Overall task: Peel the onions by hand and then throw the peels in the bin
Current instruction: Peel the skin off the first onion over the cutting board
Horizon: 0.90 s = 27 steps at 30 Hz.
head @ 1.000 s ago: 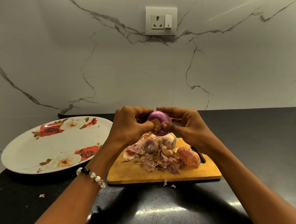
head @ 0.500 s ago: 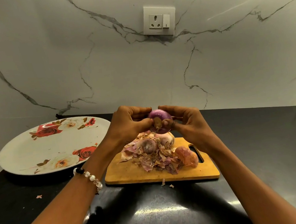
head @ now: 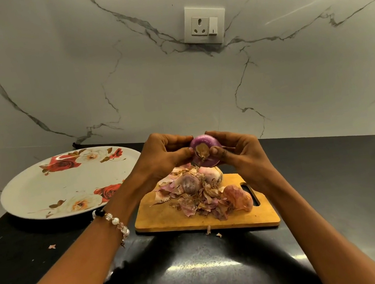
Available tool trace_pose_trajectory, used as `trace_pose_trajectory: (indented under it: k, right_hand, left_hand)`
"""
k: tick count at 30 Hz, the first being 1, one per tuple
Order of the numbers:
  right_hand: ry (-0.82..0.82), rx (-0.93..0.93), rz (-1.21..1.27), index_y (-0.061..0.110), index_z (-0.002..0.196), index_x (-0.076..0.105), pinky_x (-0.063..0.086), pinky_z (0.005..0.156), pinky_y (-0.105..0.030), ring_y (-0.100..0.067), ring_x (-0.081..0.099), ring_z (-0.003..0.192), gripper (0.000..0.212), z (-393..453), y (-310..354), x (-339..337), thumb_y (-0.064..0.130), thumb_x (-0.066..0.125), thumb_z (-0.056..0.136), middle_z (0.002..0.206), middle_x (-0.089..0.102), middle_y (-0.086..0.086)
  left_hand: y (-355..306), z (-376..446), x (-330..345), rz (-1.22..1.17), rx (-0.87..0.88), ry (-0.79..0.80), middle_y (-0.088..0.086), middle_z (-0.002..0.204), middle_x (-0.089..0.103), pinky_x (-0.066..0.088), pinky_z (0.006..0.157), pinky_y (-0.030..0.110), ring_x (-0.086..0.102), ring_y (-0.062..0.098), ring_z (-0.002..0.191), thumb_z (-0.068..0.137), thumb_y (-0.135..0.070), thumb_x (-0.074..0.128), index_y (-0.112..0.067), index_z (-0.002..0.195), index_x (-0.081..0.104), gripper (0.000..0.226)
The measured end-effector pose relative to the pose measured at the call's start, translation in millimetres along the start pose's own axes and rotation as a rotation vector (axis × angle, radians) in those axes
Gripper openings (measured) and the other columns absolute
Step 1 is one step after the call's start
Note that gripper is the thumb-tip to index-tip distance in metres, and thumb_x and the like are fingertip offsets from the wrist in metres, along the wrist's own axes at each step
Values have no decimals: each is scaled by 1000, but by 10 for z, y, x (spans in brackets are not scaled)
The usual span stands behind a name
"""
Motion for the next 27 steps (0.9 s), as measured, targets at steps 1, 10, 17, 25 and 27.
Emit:
trace_pose_trajectory:
  k: [1, 10, 17, 25, 27]
  right_hand:
    - [-3, 2, 15, 6, 124, 60, 58, 83, -33, -27, 67, 107, 49, -2, -1, -4, 17, 68, 77, 117, 68, -14]
    - [54, -58, -126, 18, 121, 61, 55, 90, -28, -15, 65, 109, 48, -25, 56, 118, 21, 72, 75, 116, 68, -1]
    - [55, -105, -145, 18, 123, 58, 53, 81, -16, -2, 62, 109, 52, -34, 101, 190, 19, 73, 73, 115, 65, 6]
    - [-19, 3, 104, 8, 122, 62, 59, 79, -30, -22, 69, 102, 41, -6, -7, -3, 15, 65, 81, 108, 73, -5]
    - [-37, 44, 184, 9, 118, 63, 60, 75, -32, -24, 70, 98, 35, 3, -36, -52, 13, 61, 83, 102, 75, -3]
  left_hand:
    - [-7, -4, 13, 3, 5, 6, 10, 109, 70, 58, 82, 35, 70, 20, 95, 80, -3, 71, -4, 120, 64, 40]
    - [49, -18, 34, 115, 11, -73, 6, 107, 71, 56, 87, 37, 69, 17, 94, 77, -6, 77, -9, 119, 66, 43]
    - [162, -36, 11, -32, -71, -183, 6, 106, 71, 56, 86, 35, 68, 18, 94, 78, 3, 72, -10, 117, 66, 42]
    - [276, -59, 70, -410, -207, -142, 11, 104, 71, 57, 85, 39, 70, 24, 94, 87, 13, 55, -6, 109, 67, 32]
    - [251, -45, 79, -449, -208, -121, 13, 104, 71, 56, 87, 41, 70, 25, 94, 89, 10, 54, -7, 105, 68, 27]
Point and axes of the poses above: each hand's wrist, its own z-axis towards the middle knuckle, its own x-axis out of the palm, y = z × x, the point moved 9 cm from there along z, towards the middle knuckle
